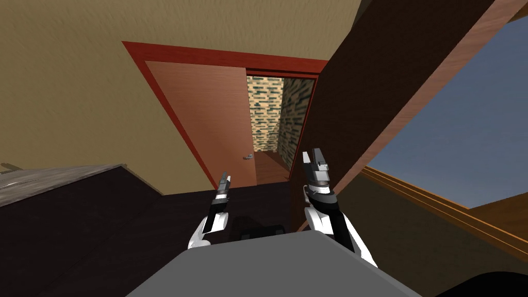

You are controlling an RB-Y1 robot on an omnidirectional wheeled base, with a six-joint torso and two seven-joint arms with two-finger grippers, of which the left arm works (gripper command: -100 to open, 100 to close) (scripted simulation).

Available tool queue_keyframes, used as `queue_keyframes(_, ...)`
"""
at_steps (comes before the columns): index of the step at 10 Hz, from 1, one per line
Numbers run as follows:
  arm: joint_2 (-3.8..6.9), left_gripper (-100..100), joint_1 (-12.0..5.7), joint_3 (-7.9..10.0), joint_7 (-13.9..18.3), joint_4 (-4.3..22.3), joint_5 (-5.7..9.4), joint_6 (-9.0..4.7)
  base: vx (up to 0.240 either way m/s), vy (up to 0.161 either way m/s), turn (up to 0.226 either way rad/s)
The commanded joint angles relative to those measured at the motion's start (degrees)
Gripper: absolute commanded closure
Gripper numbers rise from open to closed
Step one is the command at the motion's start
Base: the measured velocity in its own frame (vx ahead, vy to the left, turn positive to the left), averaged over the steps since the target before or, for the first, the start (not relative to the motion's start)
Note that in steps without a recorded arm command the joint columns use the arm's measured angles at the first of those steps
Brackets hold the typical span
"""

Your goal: Pull the door open

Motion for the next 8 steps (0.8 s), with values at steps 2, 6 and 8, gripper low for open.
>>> queue_keyframes(2,-0.34,-100,-1.5,0.04,-0.3,4.22,0.17,-0.59,0.092,-0.008,-0.013)
queue_keyframes(6,-0.82,-100,-4.21,0.22,-0.72,10.73,0.48,-1.25,0.094,-0.006,-0.013)
queue_keyframes(8,-1.15,-100,-5.47,0.31,-0.91,13.78,0.62,-1.55,0.106,-0.007,-0.008)
